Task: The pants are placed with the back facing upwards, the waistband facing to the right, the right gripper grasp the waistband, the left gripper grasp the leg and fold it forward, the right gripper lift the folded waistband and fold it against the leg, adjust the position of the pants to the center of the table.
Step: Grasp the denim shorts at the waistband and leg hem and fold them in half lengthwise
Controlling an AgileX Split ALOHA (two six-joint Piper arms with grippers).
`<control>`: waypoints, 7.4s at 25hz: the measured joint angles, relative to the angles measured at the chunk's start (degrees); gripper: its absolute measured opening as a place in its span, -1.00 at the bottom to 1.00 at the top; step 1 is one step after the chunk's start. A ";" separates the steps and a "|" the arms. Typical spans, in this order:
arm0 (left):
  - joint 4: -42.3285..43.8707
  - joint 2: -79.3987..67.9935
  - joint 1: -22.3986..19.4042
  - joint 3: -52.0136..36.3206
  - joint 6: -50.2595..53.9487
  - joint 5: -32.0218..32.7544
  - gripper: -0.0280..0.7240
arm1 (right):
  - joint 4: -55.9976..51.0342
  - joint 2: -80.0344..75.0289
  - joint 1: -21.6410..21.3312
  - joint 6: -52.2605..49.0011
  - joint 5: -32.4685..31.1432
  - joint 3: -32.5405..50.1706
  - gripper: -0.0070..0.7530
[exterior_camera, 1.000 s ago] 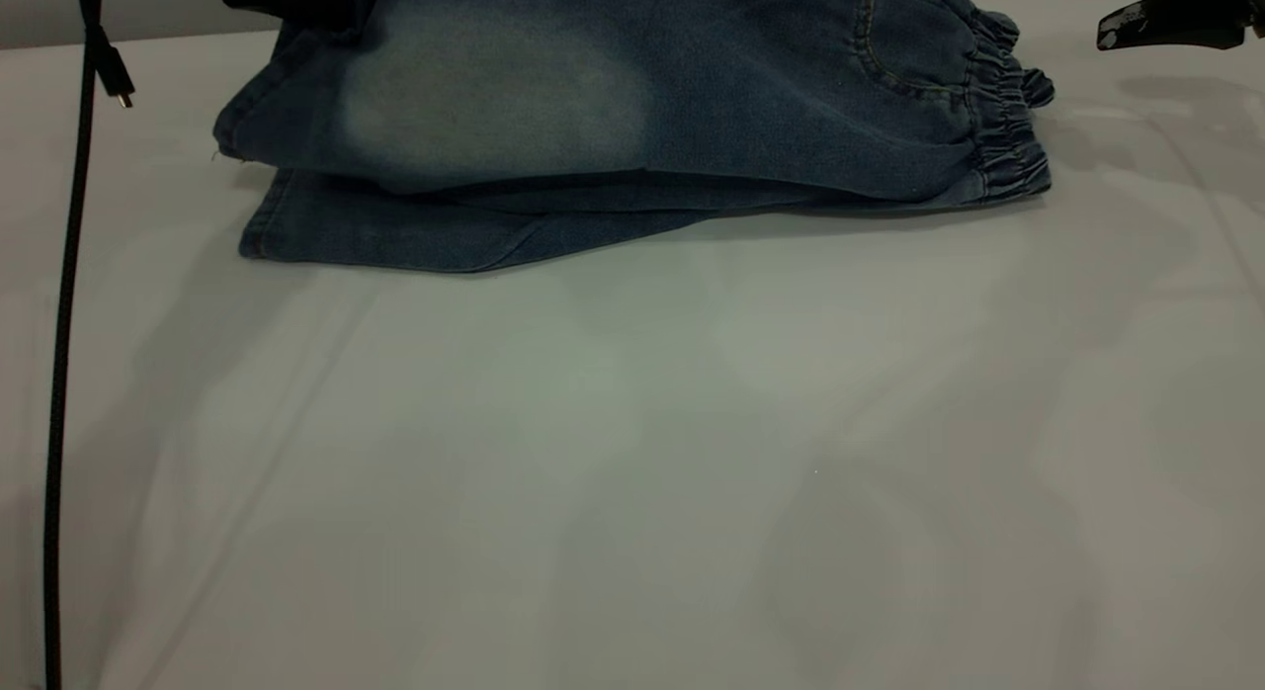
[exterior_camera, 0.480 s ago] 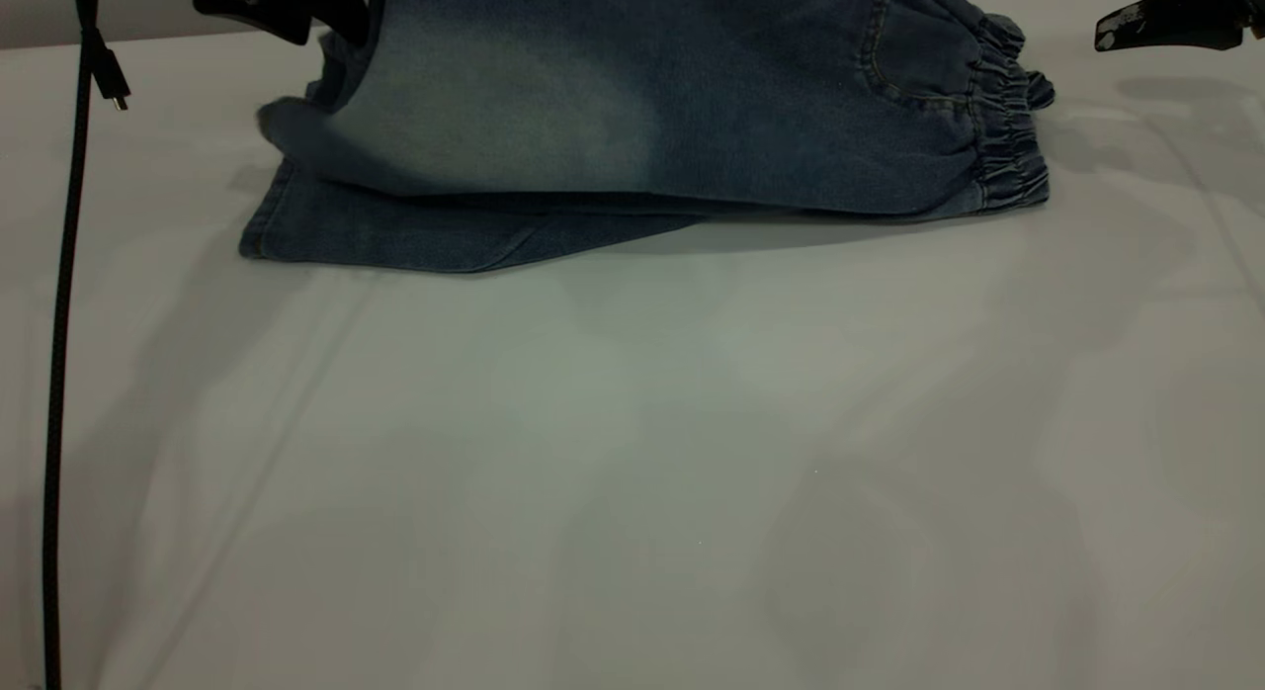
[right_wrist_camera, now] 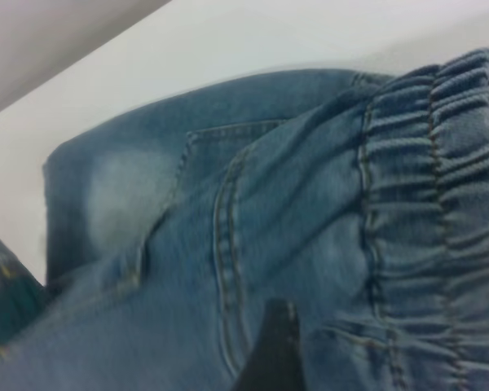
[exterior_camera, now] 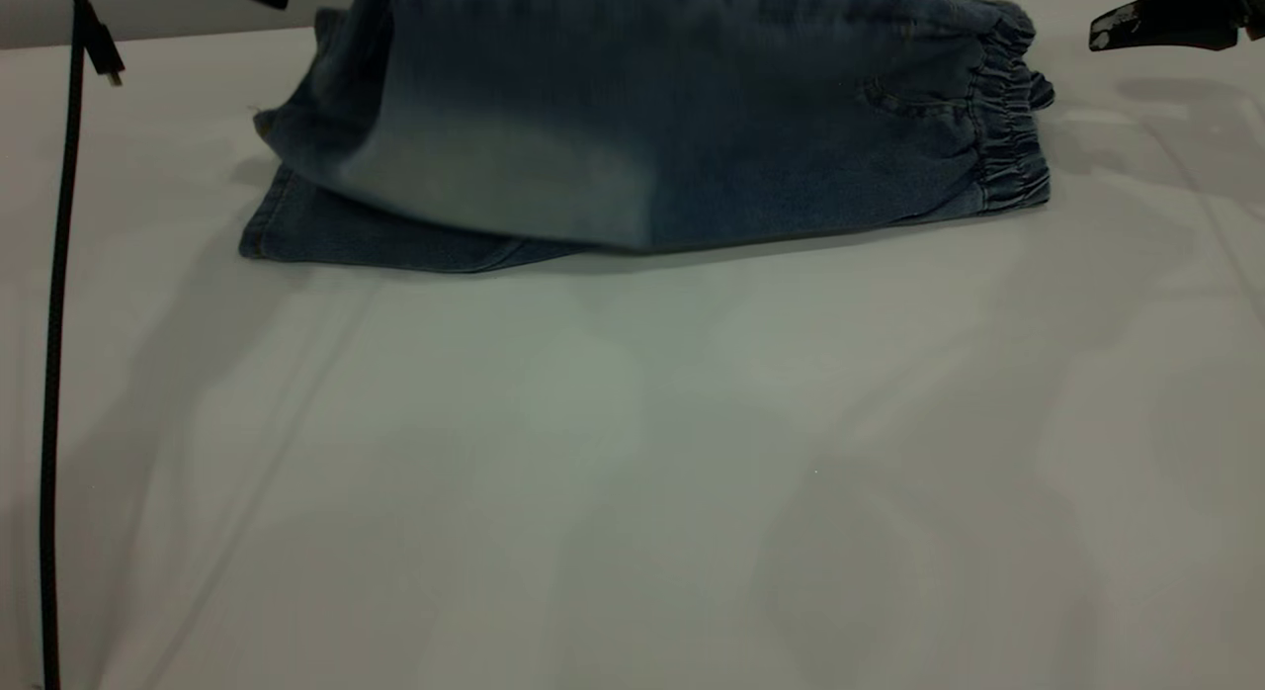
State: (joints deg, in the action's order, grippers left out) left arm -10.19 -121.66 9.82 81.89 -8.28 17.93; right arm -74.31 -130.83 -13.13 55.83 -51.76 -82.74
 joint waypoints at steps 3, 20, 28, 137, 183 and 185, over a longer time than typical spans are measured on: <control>0.00 -0.64 0.00 0.00 0.00 0.26 0.53 | -0.38 0.00 0.00 0.00 -1.37 0.00 0.56; -0.14 0.84 0.00 0.05 0.00 12.56 0.53 | 6.65 4.23 0.00 -3.43 -0.79 0.00 0.56; -0.25 0.84 0.00 0.05 -0.75 14.72 0.53 | 21.34 4.21 0.00 -13.88 -4.73 0.09 0.56; -4.95 3.18 9.82 -31.39 2.79 18.25 0.23 | 18.80 0.89 1.23 -9.87 -7.46 0.10 -0.88; -4.86 23.66 9.82 -31.43 0.15 -2.60 -0.73 | 15.96 5.70 1.71 -9.18 -6.36 -3.98 -0.90; -4.86 23.66 9.82 -31.22 0.15 -5.20 -0.73 | 15.38 5.70 2.53 -9.30 -6.35 -5.24 -0.90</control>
State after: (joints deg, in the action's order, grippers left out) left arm -15.06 -98.00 19.63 50.68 -8.13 12.73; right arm -58.94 -125.13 -10.59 46.53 -58.11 -87.98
